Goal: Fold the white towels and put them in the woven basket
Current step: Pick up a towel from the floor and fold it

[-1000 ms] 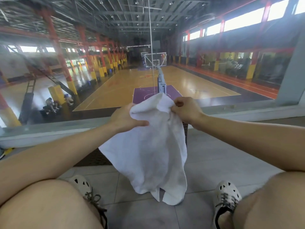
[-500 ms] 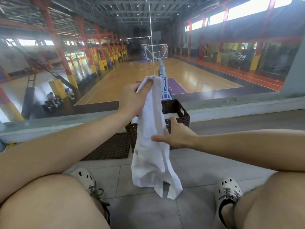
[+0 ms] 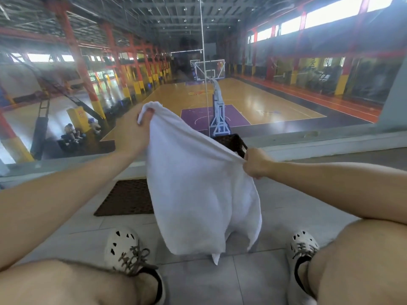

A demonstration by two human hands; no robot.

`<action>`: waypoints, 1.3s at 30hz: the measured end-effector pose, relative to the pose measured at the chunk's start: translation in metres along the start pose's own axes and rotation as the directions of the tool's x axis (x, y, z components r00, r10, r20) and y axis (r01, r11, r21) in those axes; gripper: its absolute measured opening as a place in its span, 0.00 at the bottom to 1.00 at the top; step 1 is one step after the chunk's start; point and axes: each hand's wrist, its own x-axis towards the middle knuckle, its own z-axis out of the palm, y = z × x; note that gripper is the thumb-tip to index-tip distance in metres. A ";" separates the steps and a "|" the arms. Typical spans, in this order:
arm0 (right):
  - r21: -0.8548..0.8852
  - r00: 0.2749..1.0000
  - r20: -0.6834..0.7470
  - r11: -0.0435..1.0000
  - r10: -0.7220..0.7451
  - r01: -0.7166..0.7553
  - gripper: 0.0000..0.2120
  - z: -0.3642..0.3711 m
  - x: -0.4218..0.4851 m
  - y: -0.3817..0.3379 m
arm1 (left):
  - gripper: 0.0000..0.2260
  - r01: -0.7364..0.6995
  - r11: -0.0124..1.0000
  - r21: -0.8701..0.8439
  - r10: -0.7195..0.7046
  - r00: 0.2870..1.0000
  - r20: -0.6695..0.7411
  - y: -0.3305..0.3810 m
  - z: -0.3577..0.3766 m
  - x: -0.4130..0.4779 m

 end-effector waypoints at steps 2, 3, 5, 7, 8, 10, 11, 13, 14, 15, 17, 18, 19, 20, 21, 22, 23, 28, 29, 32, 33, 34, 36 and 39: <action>0.110 0.999 0.002 0.993 0.037 -0.037 0.06 0.002 -0.005 -0.002 | 0.17 -0.066 0.988 0.139 0.058 0.997 0.059 -0.012 0.001 0.018; 0.223 0.997 -0.035 0.973 0.064 -0.055 0.08 -0.002 -0.006 -0.008 | 0.17 -0.094 0.975 0.204 0.071 0.991 0.115 -0.012 0.003 0.025; 0.486 0.989 -0.108 0.873 0.104 -0.039 0.10 -0.014 -0.004 -0.020 | 0.12 -0.092 0.972 0.218 0.031 0.963 0.267 -0.019 0.013 0.033; 0.667 0.984 -0.134 0.745 0.120 0.000 0.09 -0.026 -0.003 -0.029 | 0.08 -0.056 0.971 0.230 -0.063 0.876 0.479 -0.023 0.026 0.024; 0.682 0.983 -0.141 0.731 0.119 0.010 0.07 -0.028 -0.003 -0.031 | 0.11 -0.053 0.962 0.268 -0.118 0.805 0.581 -0.029 0.037 0.012; 0.654 0.985 -0.130 0.756 0.109 0.002 0.05 -0.030 -0.006 -0.034 | 0.10 -0.129 0.905 0.406 -0.239 0.636 0.734 -0.037 0.061 -0.029; 0.643 0.987 -0.113 0.766 0.112 -0.013 0.05 -0.030 -0.007 -0.034 | 0.10 -0.176 0.878 0.446 -0.284 0.557 0.780 -0.038 0.071 -0.054; 0.637 0.987 -0.094 0.770 0.130 -0.041 0.06 -0.030 -0.010 -0.033 | 0.11 -0.200 0.892 0.406 -0.286 0.446 0.848 -0.032 0.085 -0.099; 0.641 0.987 -0.085 0.766 0.140 -0.053 0.05 -0.029 -0.011 -0.034 | 0.10 -0.188 0.917 0.351 -0.244 0.433 0.868 -0.029 0.089 -0.112; 0.649 0.986 -0.071 0.758 0.148 -0.067 0.04 -0.029 -0.013 -0.034 | 0.09 -0.154 0.944 0.293 -0.195 0.453 0.870 -0.023 0.091 -0.119; 0.665 0.986 -0.046 0.741 0.161 -0.089 0.04 -0.028 -0.014 -0.035 | 0.11 -0.024 0.987 0.160 -0.121 0.548 0.828 -0.013 0.094 -0.119; 0.665 0.988 -0.042 0.742 0.151 -0.086 0.04 -0.028 -0.015 -0.036 | 0.12 0.051 0.996 0.078 -0.092 0.591 0.802 -0.005 0.093 -0.115; 0.662 0.991 -0.038 0.746 0.131 -0.073 0.04 -0.028 -0.017 -0.037 | 0.13 0.116 0.993 -0.007 -0.068 0.623 0.779 0.001 0.094 -0.111; 0.651 0.994 -0.035 0.757 0.101 -0.053 0.03 -0.027 -0.020 -0.038 | 0.12 0.154 0.985 -0.078 -0.041 0.648 0.760 0.007 0.094 -0.107; 0.634 0.997 -0.033 0.773 0.069 -0.033 0.02 -0.027 -0.023 -0.039 | 0.13 0.170 0.978 -0.120 -0.024 0.667 0.745 0.014 0.093 -0.105; 0.615 0.999 -0.029 0.788 0.042 -0.015 0.02 -0.026 -0.025 -0.040 | 0.14 0.181 0.974 -0.133 -0.026 0.680 0.733 0.020 0.094 -0.105; 0.604 0.999 -0.027 0.797 0.018 0.002 0.02 -0.025 -0.028 -0.041 | 0.17 0.198 0.970 -0.143 -0.033 0.687 0.726 0.024 0.095 -0.105; 0.568 0.996 -0.038 0.818 -0.083 0.090 0.05 -0.024 -0.036 -0.040 | 0.15 0.084 0.995 -0.046 -0.023 0.677 0.736 0.036 0.111 -0.117; 0.574 0.995 -0.029 0.813 -0.099 0.098 0.05 -0.025 -0.036 -0.040 | 0.11 0.043 0.999 -0.026 -0.010 0.682 0.731 0.036 0.113 -0.120; 0.554 0.984 0.049 0.824 -0.173 0.118 0.06 -0.029 -0.036 -0.034 | 0.14 0.047 0.999 -0.005 -0.030 0.720 0.694 0.023 0.118 -0.119; 0.433 0.973 0.057 0.884 -0.223 0.177 0.05 -0.031 -0.034 -0.030 | 0.13 0.078 0.997 -0.006 -0.053 0.734 0.677 0.017 0.118 -0.115; 0.241 0.961 0.061 0.939 -0.269 0.247 0.05 -0.031 -0.033 -0.025 | 0.11 0.105 0.994 -0.010 -0.072 0.745 0.663 0.011 0.117 -0.111; -0.084 0.948 0.078 0.946 -0.307 0.313 0.07 -0.025 -0.033 -0.016 | 0.10 0.145 0.989 -0.009 -0.103 0.746 0.658 0.005 0.115 -0.104; -0.249 0.939 0.139 0.907 -0.314 0.340 0.12 -0.013 -0.034 -0.011 | 0.09 0.166 0.984 -0.061 -0.077 0.713 0.697 0.009 0.113 -0.105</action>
